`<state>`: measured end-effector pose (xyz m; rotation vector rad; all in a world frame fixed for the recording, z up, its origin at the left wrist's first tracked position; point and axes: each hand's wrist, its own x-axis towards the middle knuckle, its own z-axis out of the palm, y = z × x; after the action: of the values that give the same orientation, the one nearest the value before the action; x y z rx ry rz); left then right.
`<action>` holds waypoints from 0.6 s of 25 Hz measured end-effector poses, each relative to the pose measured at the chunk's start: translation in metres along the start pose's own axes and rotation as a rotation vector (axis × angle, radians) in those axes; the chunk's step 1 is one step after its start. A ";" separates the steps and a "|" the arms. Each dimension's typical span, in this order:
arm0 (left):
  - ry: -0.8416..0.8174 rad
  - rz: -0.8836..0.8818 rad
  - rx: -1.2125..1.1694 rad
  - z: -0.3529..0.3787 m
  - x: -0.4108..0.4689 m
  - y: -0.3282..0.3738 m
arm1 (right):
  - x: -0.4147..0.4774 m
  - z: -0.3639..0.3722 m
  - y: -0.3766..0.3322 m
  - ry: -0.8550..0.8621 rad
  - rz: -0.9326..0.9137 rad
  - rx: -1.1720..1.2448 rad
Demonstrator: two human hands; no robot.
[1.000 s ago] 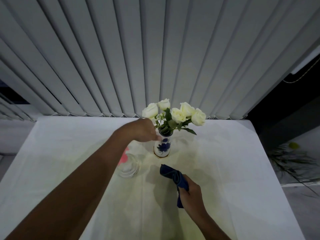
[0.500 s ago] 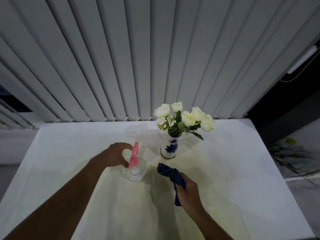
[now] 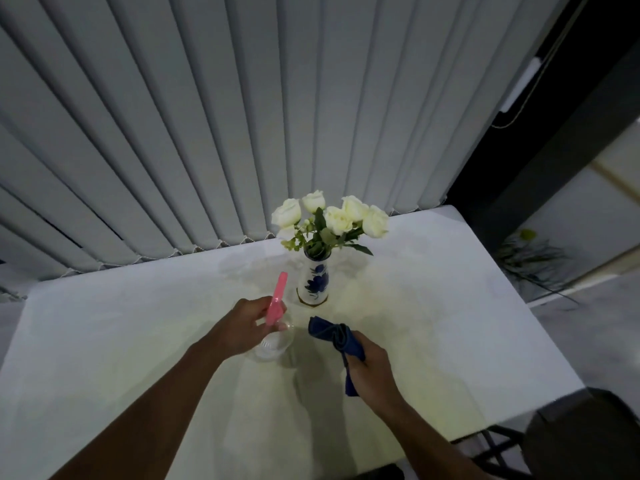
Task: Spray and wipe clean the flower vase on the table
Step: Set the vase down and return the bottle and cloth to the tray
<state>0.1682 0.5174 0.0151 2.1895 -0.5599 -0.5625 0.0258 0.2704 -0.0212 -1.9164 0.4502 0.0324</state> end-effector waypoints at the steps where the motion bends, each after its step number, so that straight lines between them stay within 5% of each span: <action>1: -0.023 0.017 0.013 0.006 0.003 0.006 | 0.000 -0.005 0.000 0.021 0.003 -0.013; 15: -0.362 0.298 0.119 0.205 0.085 0.217 | -0.079 -0.226 0.087 0.435 0.215 0.115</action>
<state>0.0777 0.2223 0.0460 2.0688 -1.1150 -0.7832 -0.1187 0.0621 0.0075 -1.7518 0.9287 -0.2691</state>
